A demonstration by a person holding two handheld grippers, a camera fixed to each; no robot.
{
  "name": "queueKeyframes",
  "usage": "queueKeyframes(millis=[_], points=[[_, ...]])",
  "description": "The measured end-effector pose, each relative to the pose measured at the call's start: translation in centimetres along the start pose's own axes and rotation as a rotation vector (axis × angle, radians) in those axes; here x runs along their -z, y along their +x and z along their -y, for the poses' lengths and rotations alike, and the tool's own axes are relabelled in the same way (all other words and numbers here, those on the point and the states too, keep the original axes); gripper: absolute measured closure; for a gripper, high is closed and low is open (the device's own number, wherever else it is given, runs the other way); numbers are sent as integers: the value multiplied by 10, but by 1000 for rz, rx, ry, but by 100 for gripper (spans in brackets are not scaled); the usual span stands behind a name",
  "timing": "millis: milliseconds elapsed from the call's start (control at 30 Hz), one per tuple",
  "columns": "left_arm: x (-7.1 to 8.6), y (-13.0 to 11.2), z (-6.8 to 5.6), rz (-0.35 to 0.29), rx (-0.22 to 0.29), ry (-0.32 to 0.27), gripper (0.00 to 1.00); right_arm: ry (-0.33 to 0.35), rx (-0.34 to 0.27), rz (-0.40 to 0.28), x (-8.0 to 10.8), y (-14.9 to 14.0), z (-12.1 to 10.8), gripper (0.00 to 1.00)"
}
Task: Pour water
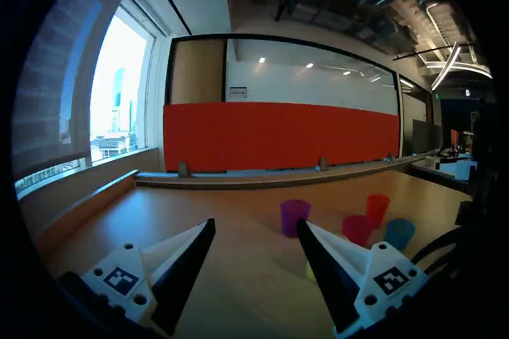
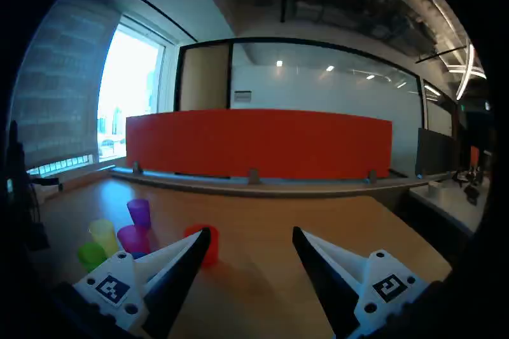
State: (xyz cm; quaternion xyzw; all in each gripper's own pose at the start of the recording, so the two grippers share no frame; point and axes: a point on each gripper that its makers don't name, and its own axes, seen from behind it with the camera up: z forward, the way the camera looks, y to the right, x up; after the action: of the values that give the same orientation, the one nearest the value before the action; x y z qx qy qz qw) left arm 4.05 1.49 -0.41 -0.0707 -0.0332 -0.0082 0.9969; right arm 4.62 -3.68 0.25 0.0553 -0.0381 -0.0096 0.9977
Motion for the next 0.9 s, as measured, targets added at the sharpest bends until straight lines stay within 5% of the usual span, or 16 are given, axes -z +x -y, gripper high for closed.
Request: queueKeyframes(millis=[300, 900], points=[[0, 20, 5, -80, 2, 63, 6, -49, -25, -138, 6, 27, -11, 0], [-6, 18, -6, -102, 5, 98, 6, -99, 42, -159, 7, 25, -9, 1]])
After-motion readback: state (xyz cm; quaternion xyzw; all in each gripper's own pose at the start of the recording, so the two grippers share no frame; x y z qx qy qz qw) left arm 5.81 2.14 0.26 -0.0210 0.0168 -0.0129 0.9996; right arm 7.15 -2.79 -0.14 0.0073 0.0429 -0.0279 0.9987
